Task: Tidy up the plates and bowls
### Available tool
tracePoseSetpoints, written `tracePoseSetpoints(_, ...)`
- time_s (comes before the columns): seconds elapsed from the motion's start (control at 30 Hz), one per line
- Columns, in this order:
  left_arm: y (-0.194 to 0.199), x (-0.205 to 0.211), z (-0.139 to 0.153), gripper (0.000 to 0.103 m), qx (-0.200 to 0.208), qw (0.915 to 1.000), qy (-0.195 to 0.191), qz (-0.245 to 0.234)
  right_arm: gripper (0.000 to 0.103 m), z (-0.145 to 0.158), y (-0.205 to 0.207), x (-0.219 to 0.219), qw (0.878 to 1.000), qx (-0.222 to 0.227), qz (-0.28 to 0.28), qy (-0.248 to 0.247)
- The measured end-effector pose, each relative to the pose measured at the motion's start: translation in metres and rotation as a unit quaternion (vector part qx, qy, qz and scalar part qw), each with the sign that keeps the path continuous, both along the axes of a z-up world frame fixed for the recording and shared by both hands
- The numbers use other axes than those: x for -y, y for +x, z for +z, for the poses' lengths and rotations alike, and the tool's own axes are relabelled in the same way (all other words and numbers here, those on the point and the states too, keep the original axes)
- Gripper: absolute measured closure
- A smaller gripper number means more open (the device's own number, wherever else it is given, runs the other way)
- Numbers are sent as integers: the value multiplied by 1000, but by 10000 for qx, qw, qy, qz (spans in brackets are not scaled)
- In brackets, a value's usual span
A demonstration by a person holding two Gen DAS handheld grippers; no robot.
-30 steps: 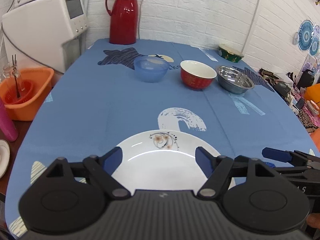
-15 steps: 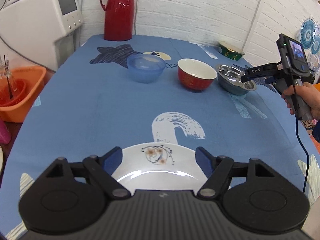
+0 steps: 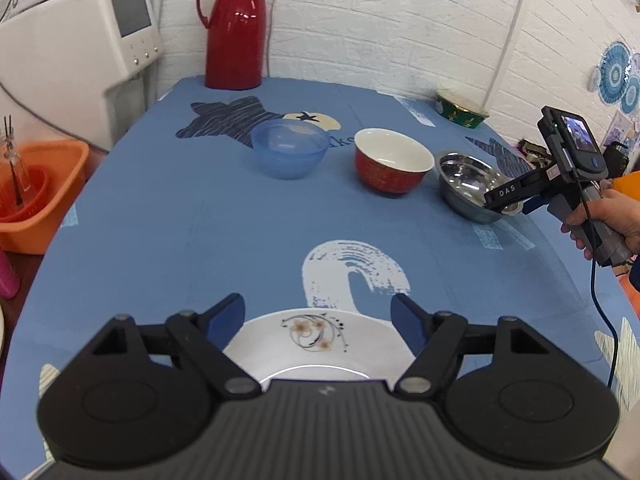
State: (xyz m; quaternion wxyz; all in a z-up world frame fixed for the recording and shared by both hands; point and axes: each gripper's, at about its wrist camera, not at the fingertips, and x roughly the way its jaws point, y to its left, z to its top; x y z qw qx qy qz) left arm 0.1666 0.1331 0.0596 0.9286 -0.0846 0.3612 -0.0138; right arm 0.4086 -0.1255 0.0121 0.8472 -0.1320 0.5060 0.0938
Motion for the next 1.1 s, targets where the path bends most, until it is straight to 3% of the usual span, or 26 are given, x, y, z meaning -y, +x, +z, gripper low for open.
tracePoseSetpoints(0.13, -3, 15, 6, 29, 101, 9997, -9, -236, 20, 4, -42, 3, 9992, -167, 360, 106)
tracePoseSetpoints(0.27, 12, 30, 14, 29, -19, 9987, -139, -495, 20, 28, -78, 19, 9975, 590, 140, 375)
tracePoseSetpoints(0.4, 62, 49, 26, 29, -240, 9948, -537, -827, 19, 41, -100, 32, 9895, 1165, 59, 859)
tracePoseSetpoints(0.5, 109, 69, 20, 29, -582, 9907, -818, -918, 19, 33, -92, 35, 9877, 1236, 35, 956)
tracePoseSetpoints(0.77, 192, 117, -27, 30, -1430, 9839, -903, -574, 19, 10, -63, 37, 9909, 935, 109, 957)
tracePoseSetpoints(0.93, 212, 125, -40, 35, -1490, 9840, -867, -454, 22, -5, -55, 31, 9908, 879, 355, 966)
tracePoseSetpoints(0.97, 215, 127, -43, 39, -1520, 9837, -850, -448, 22, -8, -55, 30, 9901, 887, 406, 1009)
tracePoseSetpoints(1.03, 218, 129, -48, 67, -1555, 9836, -797, -455, 25, -12, -57, 28, 9873, 889, 558, 1192)
tracePoseSetpoints(1.1, 219, 135, -47, 84, -1493, 9860, -533, -524, 27, -12, -64, 24, 9835, 863, 725, 1413)
